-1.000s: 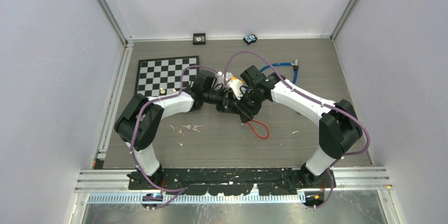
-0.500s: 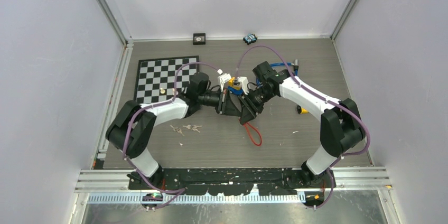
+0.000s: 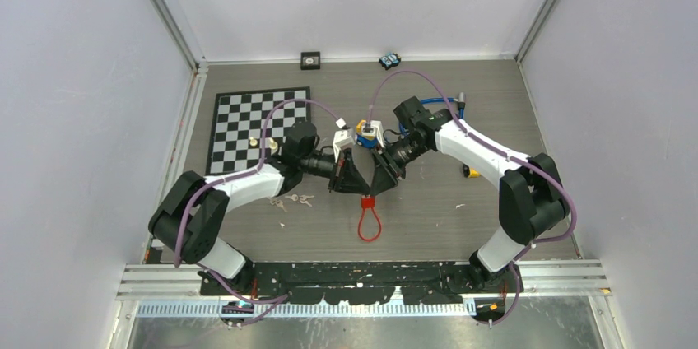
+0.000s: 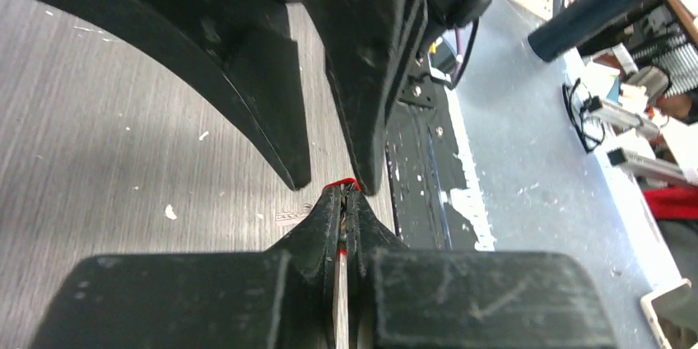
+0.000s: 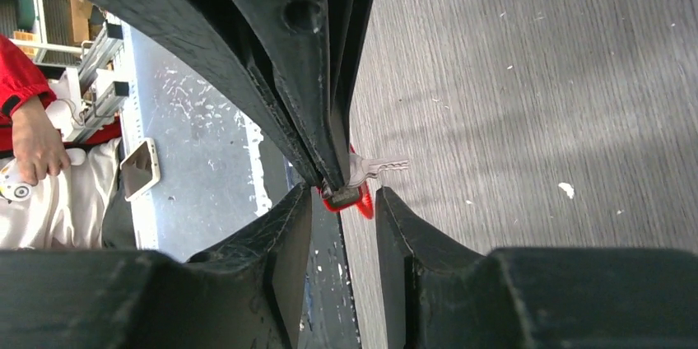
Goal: Unlock with the key
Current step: Unlock the lock.
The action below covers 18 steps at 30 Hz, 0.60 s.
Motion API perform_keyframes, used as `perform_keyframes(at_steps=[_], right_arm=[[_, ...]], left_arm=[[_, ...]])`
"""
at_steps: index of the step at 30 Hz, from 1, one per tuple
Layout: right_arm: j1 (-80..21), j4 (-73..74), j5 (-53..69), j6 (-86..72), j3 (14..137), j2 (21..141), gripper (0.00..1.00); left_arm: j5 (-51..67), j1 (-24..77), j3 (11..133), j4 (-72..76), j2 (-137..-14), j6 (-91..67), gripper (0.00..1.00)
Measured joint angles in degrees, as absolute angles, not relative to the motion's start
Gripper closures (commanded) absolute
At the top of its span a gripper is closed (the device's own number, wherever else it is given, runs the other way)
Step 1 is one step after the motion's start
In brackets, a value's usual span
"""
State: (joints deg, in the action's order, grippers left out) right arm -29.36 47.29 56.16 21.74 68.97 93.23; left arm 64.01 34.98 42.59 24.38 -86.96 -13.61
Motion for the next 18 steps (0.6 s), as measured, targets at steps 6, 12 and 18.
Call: perform_keyframes(at_steps=[6, 12, 18], right_arm=[[-28.6, 42.3, 53.3, 21.5, 68.8, 93.1, 0.96], [-28.1, 36.1, 45.7, 16.8, 68.1, 92.2, 0.57], [-28.1, 31.4, 39.3, 12.5, 67.4, 89.7, 0.31]], left_arm=[[67.9, 35.2, 41.3, 20.4, -87.0, -10.2, 1.00], [65.4, 32.7, 41.3, 19.0, -87.0, -12.2, 1.00], [57.6, 26.5, 42.7, 16.8, -87.3, -19.1, 1.00]])
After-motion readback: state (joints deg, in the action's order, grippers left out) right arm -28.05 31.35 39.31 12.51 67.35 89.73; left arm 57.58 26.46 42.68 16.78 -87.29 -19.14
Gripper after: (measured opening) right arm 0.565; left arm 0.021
